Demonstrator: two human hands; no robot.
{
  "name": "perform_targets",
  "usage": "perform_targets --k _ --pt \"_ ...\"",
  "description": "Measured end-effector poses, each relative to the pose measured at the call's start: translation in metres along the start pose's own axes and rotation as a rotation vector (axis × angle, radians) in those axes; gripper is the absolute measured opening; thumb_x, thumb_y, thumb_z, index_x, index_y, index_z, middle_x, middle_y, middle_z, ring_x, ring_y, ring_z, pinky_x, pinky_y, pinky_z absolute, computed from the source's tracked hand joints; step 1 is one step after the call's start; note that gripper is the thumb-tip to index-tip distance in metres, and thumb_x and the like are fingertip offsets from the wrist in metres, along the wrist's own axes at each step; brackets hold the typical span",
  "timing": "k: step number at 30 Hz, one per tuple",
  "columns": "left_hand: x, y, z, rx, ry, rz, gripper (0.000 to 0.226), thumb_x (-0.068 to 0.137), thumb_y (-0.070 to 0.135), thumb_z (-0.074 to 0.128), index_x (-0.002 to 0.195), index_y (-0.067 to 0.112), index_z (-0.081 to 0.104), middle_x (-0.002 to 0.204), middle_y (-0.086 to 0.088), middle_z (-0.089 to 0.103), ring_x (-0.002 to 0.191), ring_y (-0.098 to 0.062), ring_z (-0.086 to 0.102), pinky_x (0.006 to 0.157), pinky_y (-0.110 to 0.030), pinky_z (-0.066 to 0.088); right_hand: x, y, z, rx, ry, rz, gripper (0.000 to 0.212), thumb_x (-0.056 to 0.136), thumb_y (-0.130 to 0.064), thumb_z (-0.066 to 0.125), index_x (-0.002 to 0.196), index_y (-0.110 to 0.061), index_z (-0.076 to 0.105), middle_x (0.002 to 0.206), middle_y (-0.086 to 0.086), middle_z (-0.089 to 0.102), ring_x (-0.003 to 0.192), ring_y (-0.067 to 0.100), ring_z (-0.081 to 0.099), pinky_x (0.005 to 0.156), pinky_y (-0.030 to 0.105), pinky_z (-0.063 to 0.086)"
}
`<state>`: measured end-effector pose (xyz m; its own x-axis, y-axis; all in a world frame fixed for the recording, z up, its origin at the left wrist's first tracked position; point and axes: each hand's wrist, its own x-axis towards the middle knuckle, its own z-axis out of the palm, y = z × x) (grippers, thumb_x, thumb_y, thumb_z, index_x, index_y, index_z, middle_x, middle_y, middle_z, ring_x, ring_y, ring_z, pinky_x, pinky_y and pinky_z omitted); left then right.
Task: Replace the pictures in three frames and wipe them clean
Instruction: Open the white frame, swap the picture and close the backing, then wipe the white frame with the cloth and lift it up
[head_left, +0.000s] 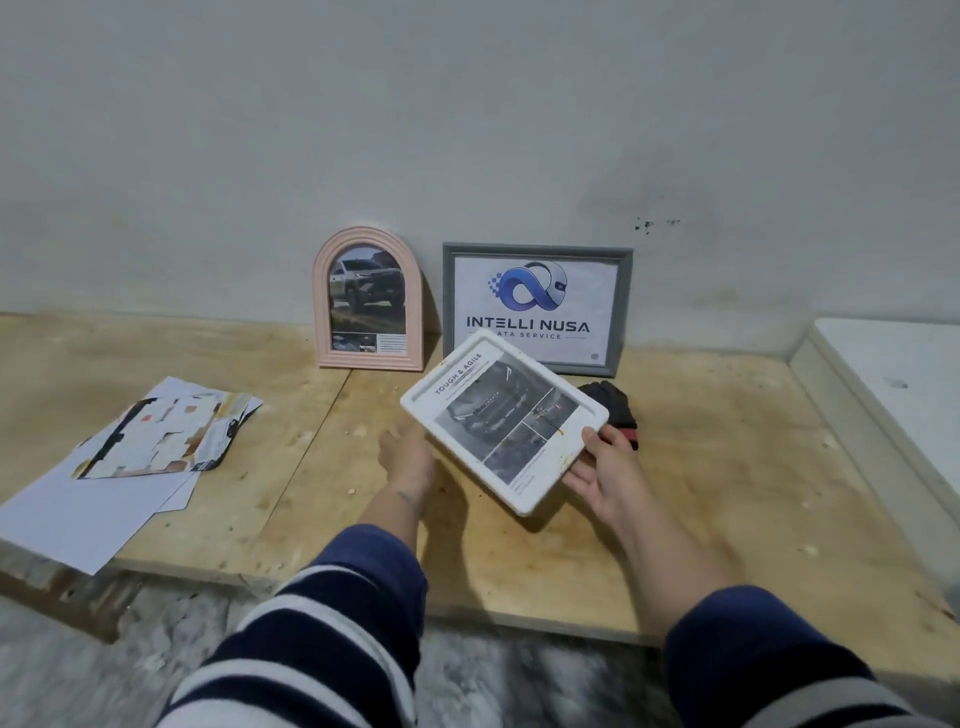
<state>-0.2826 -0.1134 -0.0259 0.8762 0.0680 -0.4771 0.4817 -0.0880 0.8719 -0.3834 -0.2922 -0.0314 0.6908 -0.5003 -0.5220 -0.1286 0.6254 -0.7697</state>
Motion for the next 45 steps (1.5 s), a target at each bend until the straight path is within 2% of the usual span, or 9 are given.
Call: perform_targets --k 3,7,11,14,18,25,29,35,45 --pt "-0.007 -0.024 0.017 -0.077 -0.216 -0.097 0.031 0.097 0.030 0.032 0.087 0.013 0.056 0.080 -0.013 0.059 0.061 -0.020 0.056 0.053 -0.025 0.045 0.005 0.012 0.004 0.119 0.009 0.071 0.020 0.101 -0.008 0.044 0.120 -0.015 0.042 0.110 0.013 0.062 0.097 0.034 0.062 0.080 0.048 0.051" --pt "0.013 -0.050 0.032 0.097 -0.226 -0.008 0.038 0.094 0.037 0.036 0.105 0.012 0.062 0.098 -0.011 0.073 0.083 -0.025 0.069 0.075 -0.036 0.054 0.013 0.024 0.001 0.149 0.016 0.095 0.018 0.101 -0.004 0.043 0.117 -0.012 0.039 0.103 0.013 0.062 0.100 0.036 0.062 0.083 0.050 0.051" --pt "0.004 -0.043 0.028 0.199 -0.183 0.023 0.028 0.103 0.033 0.031 0.108 0.014 0.051 0.096 -0.008 0.065 0.083 -0.022 0.063 0.071 -0.035 0.050 0.019 0.031 -0.007 0.073 -0.004 0.144 0.022 0.101 -0.007 0.042 0.123 -0.010 0.043 0.106 0.015 0.064 0.092 0.033 0.065 0.071 0.046 0.055" --pt "0.014 -0.046 0.026 0.311 -0.102 0.037 0.030 0.104 0.026 0.030 0.120 0.009 0.049 0.113 -0.012 0.061 0.099 -0.028 0.059 0.086 -0.038 0.048 0.020 0.031 -0.013 -0.229 -0.022 0.207 0.029 0.102 -0.019 0.041 0.129 -0.009 0.045 0.102 0.015 0.066 0.091 0.030 0.067 0.064 0.040 0.057" --pt "0.031 -0.046 0.028 0.357 -0.075 0.063 0.028 0.105 0.020 0.030 0.121 0.005 0.047 0.111 -0.011 0.056 0.090 -0.025 0.052 0.078 -0.034 0.041 0.032 0.022 -0.020 -0.619 0.069 0.262 0.042 0.101 -0.034 0.035 0.122 -0.003 0.053 0.090 0.015 0.068 0.073 0.027 0.068 0.050 0.028 0.053" --pt "0.041 -0.054 0.035 0.601 -0.106 0.217 0.017 0.104 0.020 0.032 0.106 0.014 0.048 0.099 -0.006 0.057 0.085 -0.022 0.054 0.069 -0.032 0.040 0.071 -0.012 -0.016 -1.211 0.408 -0.260 0.041 0.103 -0.028 0.029 0.096 -0.007 0.063 0.087 0.008 0.059 0.076 0.024 0.054 0.065 0.030 0.040" --pt "0.051 -0.062 0.036 0.782 0.014 0.361 0.028 0.104 0.030 0.025 0.100 0.024 0.053 0.097 -0.001 0.060 0.080 -0.020 0.055 0.068 -0.031 0.040 0.092 -0.029 -0.005 -1.310 0.525 -0.526 0.029 0.101 -0.028 0.036 0.112 -0.018 0.061 0.110 0.006 0.060 0.097 0.024 0.053 0.076 0.034 0.045" --pt "0.047 -0.064 0.024 0.873 0.126 0.531 0.046 0.101 0.046 0.026 0.114 0.022 0.062 0.104 -0.001 0.060 0.100 -0.021 0.052 0.072 -0.031 0.041 0.126 -0.030 -0.006 -1.484 0.370 -0.221 0.054 0.096 -0.040 0.046 0.147 -0.034 0.029 0.146 0.011 0.030 0.128 0.037 0.033 0.107 0.047 0.033" --pt "0.020 -0.111 0.003 1.077 -0.031 0.747 0.120 0.064 0.090 0.044 0.153 0.017 0.011 0.158 0.000 0.020 0.145 -0.015 0.019 0.119 -0.049 0.002 0.138 -0.035 -0.003 -1.339 0.278 -0.407 0.033 0.086 -0.011 0.054 0.118 -0.015 0.046 0.115 0.013 0.053 0.102 0.033 0.056 0.075 0.034 0.043"
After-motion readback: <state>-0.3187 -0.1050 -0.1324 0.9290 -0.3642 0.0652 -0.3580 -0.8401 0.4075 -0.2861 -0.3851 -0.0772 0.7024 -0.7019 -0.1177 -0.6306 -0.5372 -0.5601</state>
